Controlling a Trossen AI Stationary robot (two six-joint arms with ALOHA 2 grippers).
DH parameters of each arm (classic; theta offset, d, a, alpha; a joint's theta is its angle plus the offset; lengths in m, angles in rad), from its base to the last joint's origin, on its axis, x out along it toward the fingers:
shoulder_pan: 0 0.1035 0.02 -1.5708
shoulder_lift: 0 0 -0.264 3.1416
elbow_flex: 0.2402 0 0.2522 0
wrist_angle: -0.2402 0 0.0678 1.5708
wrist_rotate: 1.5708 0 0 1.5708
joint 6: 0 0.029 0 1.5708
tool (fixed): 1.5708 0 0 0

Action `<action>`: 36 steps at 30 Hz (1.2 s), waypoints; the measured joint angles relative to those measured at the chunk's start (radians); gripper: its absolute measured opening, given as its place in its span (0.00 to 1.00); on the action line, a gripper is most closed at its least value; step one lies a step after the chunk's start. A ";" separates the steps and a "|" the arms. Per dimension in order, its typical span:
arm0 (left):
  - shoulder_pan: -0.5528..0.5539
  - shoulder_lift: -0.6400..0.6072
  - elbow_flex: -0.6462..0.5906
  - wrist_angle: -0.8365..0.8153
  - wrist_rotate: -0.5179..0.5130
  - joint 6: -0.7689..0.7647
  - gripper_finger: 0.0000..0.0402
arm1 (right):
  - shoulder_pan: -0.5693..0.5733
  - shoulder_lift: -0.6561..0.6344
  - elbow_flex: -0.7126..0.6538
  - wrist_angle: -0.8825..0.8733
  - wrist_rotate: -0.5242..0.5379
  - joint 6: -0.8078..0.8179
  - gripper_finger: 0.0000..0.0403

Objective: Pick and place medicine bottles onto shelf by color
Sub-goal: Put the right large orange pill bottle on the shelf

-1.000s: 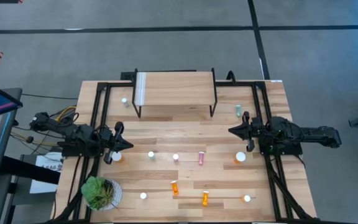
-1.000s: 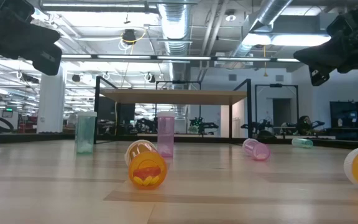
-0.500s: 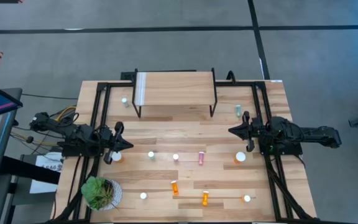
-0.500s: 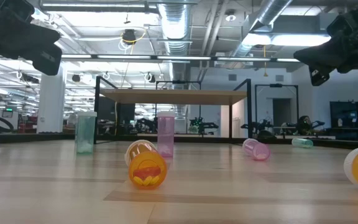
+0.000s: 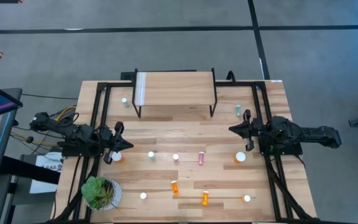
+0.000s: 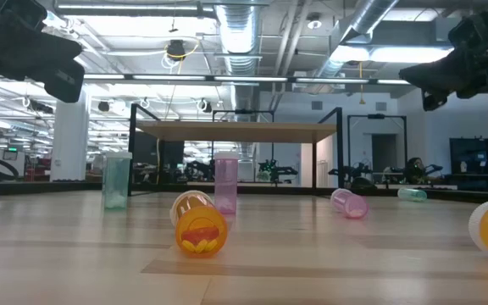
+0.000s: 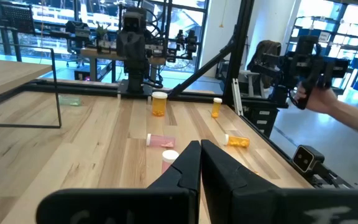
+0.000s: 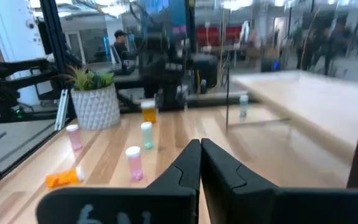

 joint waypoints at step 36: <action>0.000 0.000 0.000 0.000 0.000 0.005 0.00 | -0.031 0.000 0.016 0.301 0.099 0.020 0.09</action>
